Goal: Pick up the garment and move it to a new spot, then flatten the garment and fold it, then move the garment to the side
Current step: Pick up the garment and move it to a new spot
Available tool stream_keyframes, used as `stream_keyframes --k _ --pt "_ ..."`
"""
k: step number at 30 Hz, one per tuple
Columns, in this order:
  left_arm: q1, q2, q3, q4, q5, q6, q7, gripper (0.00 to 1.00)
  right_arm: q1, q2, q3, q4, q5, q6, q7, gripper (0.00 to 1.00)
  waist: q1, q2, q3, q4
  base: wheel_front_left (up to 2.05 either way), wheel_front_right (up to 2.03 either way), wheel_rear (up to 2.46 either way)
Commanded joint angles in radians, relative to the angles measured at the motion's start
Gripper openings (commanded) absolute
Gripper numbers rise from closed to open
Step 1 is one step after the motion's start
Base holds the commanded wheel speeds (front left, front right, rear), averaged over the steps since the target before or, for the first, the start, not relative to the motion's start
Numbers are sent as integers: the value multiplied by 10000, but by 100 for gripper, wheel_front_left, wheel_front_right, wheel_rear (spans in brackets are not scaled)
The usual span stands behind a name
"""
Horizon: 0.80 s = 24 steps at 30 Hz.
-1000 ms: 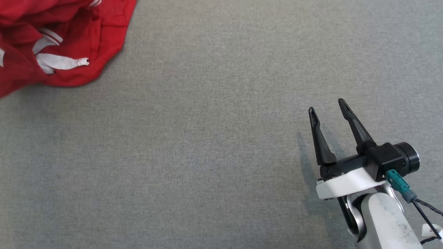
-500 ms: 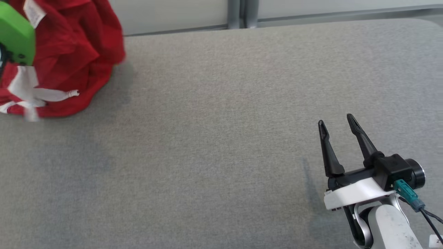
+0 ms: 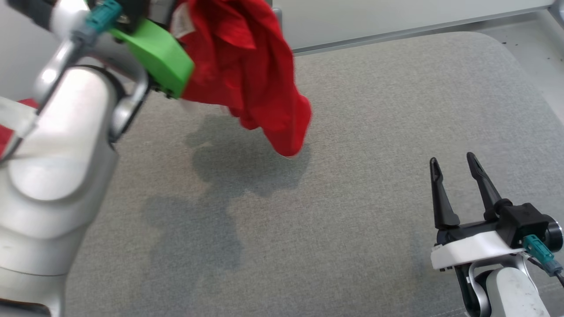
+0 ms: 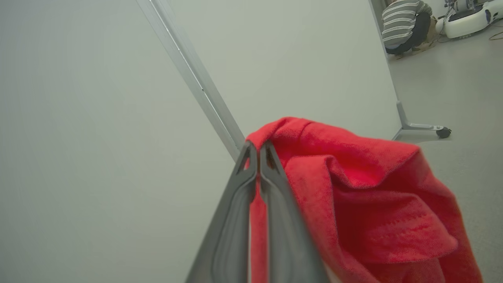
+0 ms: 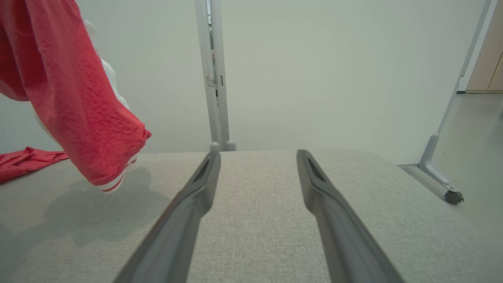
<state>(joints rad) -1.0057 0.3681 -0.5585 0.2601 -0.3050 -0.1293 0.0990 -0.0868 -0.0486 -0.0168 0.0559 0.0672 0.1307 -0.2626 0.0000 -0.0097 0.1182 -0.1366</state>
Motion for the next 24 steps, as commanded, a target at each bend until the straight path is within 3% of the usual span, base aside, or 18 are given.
stream_keyframes --k 1,5,10,17,24 --pt "140 -305 -175 -114 -35 4 -216 0 18 -31 -120 -52 90 3 -31 100 0 97 -4 -173 0 0 0" --pt "798 -682 -519 -10 -128 88 -535 0 -54 -31 -274 -95 136 3 -31 100 0 97 101 -259 0 0 0" --pt "1664 -530 -851 560 -48 130 -856 0 -100 -31 -320 -114 175 3 -31 100 0 97 252 -265 0 0 0" --pt "2869 -63 -1651 2569 174 45 -1790 0 -218 -33 -134 -64 238 3 -29 100 0 97 463 -208 0 0 0" --pt "3365 -222 -1736 4532 88 331 -2362 0 -235 -31 8 10 139 3 -31 100 0 97 457 -64 0 0 0"
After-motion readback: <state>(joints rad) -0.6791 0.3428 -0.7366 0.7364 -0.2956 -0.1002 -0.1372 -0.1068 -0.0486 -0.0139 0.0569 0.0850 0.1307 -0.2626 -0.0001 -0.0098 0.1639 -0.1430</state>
